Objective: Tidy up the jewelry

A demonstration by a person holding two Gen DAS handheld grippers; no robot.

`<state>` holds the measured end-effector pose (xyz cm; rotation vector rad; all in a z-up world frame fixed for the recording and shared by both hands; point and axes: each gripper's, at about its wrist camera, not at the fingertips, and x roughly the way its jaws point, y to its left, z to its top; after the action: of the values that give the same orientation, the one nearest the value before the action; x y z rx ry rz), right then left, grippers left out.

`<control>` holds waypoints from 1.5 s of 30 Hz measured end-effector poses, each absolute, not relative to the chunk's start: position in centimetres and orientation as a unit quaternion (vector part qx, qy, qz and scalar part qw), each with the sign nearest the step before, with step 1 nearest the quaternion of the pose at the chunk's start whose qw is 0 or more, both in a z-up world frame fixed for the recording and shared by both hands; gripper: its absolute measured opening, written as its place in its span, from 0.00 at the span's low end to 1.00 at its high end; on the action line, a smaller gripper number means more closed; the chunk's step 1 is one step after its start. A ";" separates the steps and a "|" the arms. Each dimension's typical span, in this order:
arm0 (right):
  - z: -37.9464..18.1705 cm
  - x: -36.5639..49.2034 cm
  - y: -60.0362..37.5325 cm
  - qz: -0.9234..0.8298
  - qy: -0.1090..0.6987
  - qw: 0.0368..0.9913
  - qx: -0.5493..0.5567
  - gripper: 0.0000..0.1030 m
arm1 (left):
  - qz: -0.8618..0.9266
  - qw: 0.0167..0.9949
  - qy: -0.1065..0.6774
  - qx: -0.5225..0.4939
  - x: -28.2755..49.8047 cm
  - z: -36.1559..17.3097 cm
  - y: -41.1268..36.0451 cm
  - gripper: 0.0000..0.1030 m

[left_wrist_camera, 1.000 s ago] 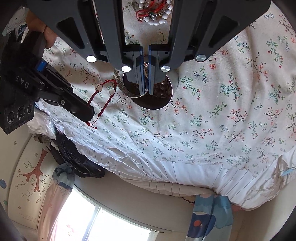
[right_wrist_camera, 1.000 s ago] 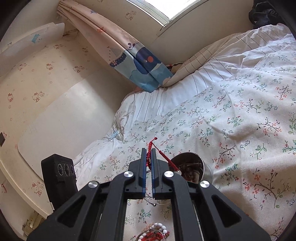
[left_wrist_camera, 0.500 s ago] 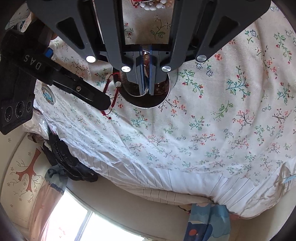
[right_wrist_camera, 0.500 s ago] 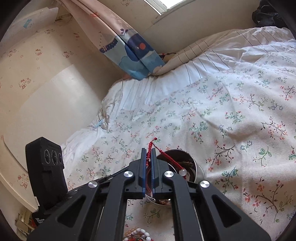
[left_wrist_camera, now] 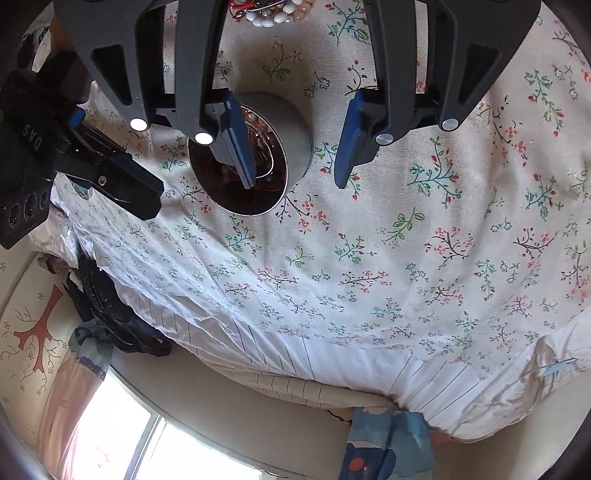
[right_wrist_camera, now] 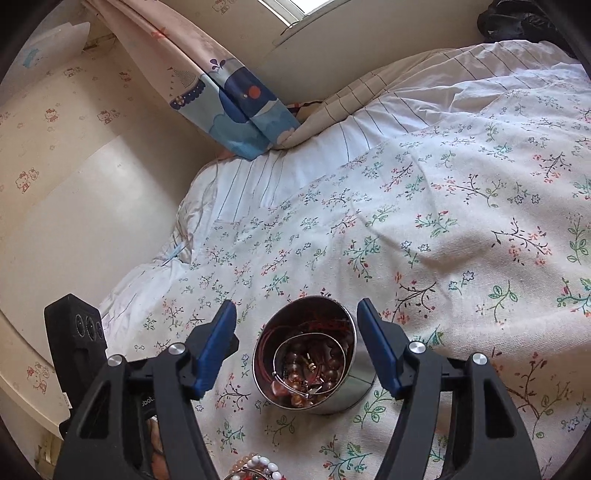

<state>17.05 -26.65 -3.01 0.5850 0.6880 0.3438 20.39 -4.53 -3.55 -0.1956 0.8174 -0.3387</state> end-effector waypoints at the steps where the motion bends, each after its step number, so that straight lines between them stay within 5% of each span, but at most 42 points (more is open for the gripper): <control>1: -3.1 17.0 -26.7 0.163 0.334 0.885 0.281 0.64 | -0.164 0.898 0.397 -0.092 20.3 -3.6 -4.4 0.45; 6: -3.6 16.2 -26.9 0.153 0.355 0.879 0.280 0.64 | -0.175 0.885 0.426 -0.074 19.2 -4.5 -4.0 0.55; 15: -4.4 10.2 -24.1 0.132 0.430 0.877 0.170 0.64 | -0.167 0.882 0.440 -0.034 14.5 -5.2 -2.2 0.56; 21: -5.3 7.7 -24.7 0.116 0.442 0.869 0.190 0.66 | -0.184 0.886 0.423 0.043 10.4 -5.1 -4.0 0.55; 27: -5.5 6.2 -25.8 0.112 0.440 0.863 0.220 0.71 | -0.181 0.874 0.431 0.129 8.6 -6.5 -6.6 0.35; 29: -5.6 6.2 -25.8 0.113 0.440 0.862 0.223 0.72 | -0.184 0.865 0.444 0.141 8.7 -7.2 -7.0 0.16; 32: -5.6 6.2 -25.9 0.116 0.439 0.861 0.229 0.74 | -0.188 0.860 0.447 0.159 8.5 -7.4 -7.4 0.05; 45: -6.1 6.5 -23.6 0.140 0.459 0.858 0.184 0.74 | -0.233 0.871 0.421 -0.097 9.2 -3.9 -0.7 0.02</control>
<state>6.49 -23.57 -6.06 0.3859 0.9639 0.2934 9.19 -0.74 -3.91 -0.2023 0.8800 -0.4861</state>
